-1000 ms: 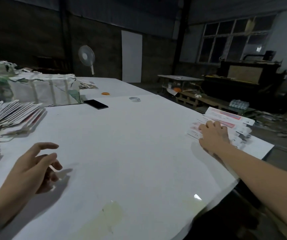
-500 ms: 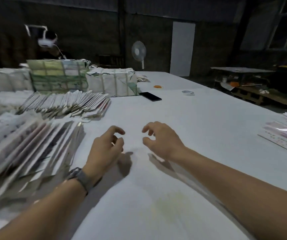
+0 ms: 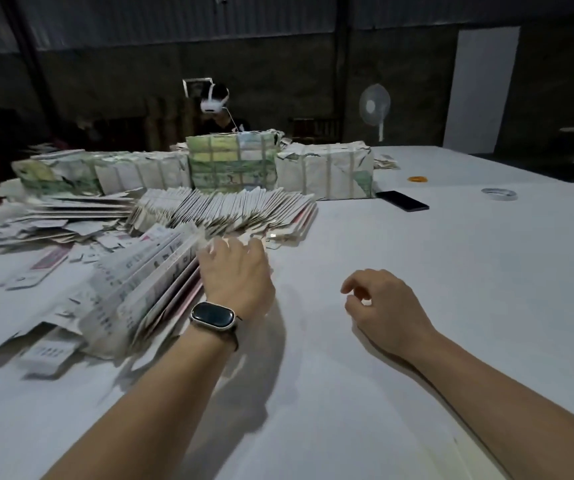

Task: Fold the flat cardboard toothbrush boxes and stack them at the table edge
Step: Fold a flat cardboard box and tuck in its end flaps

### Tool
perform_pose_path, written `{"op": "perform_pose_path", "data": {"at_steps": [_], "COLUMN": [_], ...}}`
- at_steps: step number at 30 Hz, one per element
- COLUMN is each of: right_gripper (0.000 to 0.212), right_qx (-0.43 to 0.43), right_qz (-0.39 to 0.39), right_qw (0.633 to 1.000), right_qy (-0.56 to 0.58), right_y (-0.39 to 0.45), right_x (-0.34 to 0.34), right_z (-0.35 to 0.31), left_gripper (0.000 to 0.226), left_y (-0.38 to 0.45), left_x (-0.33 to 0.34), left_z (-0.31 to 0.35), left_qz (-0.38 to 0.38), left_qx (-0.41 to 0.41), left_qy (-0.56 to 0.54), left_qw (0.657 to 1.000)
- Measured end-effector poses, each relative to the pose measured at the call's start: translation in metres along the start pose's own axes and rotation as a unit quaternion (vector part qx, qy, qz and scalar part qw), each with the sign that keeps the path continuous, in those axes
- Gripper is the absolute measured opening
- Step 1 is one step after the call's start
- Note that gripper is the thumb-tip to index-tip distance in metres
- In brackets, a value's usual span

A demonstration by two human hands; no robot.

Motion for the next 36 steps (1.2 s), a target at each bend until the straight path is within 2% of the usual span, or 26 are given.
{"op": "perform_pose_path", "data": {"at_steps": [5,12,16,21,24,29,36], "right_gripper": [0.018,0.014,0.017,0.013,0.015,0.015,0.03], "right_qx": [0.003,-0.005,-0.006,-0.002,-0.007,0.002,0.021], "right_qz": [-0.011,-0.017,-0.017,-0.017,-0.014,0.008,0.049], "right_qw": [1.0,1.0,1.0,1.0,1.0,0.999,0.986], "right_qy": [0.021,0.022,0.025,0.022,0.024,0.05,0.159], "right_y": [0.001,0.001,0.001,0.0,0.0,0.001,0.001], "right_x": [0.0,0.003,0.003,0.003,0.002,-0.002,-0.008], "right_z": [0.0,-0.003,-0.003,-0.003,-0.006,-0.003,-0.005], "left_gripper": [0.035,0.035,0.032,0.031,0.043,0.041,0.016], "left_y": [0.001,-0.001,-0.005,-0.006,-0.013,-0.034,-0.065], "left_x": [0.016,0.002,-0.002,-0.017,-0.03,-0.079,-0.146], "left_z": [0.001,0.014,0.021,0.021,0.028,0.041,0.027], "left_qz": [-0.023,0.017,0.028,0.084,0.132,0.271,0.488], "left_qx": [0.036,0.081,0.087,0.086,0.108,0.161,0.229], "left_qy": [0.023,0.044,-0.018,-0.048,-0.073,-0.207,-0.335], "left_qw": [0.999,0.996,0.996,0.992,0.983,0.926,0.773]}}
Point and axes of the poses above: each hand's wrist, its own y-axis towards the middle knuckle, its own x-axis out of the palm, z = x × y, the point moved 8 cm from there along y, towards the middle knuckle, and after that the axes turned 3 degrees about z, right-handed, at the moved point
